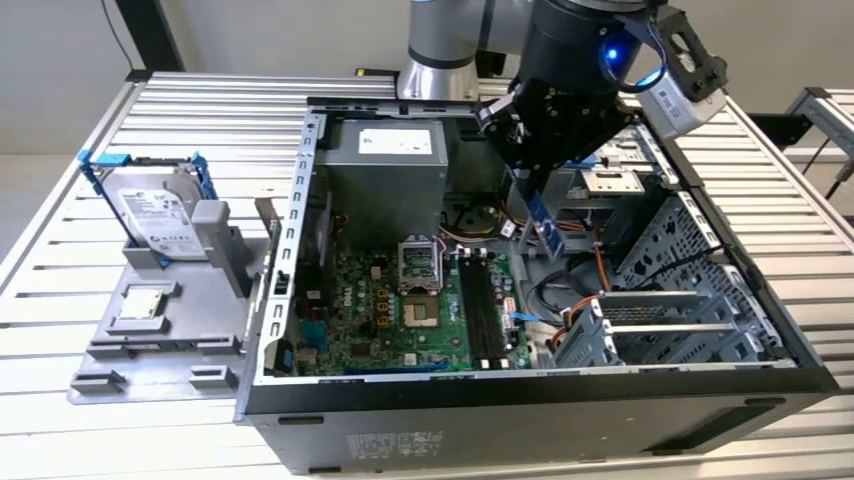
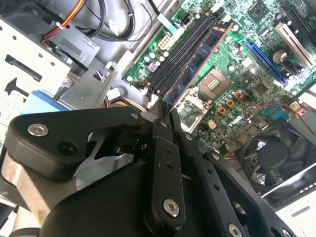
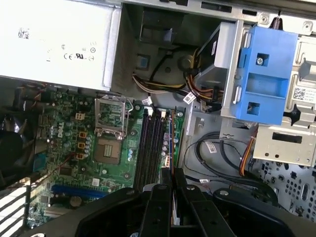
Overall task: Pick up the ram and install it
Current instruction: 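Insert the ram into the slot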
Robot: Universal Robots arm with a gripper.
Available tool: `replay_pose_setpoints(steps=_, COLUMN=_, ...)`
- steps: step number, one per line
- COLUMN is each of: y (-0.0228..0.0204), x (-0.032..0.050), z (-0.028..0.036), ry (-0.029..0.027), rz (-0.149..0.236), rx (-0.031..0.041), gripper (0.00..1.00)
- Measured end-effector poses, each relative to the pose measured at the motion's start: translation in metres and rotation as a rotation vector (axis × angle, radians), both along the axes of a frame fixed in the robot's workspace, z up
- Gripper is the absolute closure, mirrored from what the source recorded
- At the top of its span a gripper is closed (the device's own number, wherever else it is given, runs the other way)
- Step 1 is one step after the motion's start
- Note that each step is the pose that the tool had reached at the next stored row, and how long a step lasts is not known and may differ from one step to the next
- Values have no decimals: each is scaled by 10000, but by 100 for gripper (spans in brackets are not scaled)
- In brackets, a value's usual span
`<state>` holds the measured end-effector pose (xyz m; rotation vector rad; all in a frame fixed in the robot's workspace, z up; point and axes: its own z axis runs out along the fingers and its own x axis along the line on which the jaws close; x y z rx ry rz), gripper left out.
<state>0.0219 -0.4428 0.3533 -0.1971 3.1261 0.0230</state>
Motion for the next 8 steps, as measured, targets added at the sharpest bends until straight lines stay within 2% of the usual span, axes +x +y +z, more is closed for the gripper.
replay_pose_setpoints(steps=3, y=0, x=0, z=-54, ry=0, rz=-28, rx=-4, gripper=100)
replay_pose_setpoints(steps=6, y=0, x=0, z=-109, ry=1, rz=-396, rx=-6, gripper=100)
replay_pose_setpoints(steps=8, y=0, x=0, z=-145, ry=0, rz=-453, rx=-6, gripper=100)
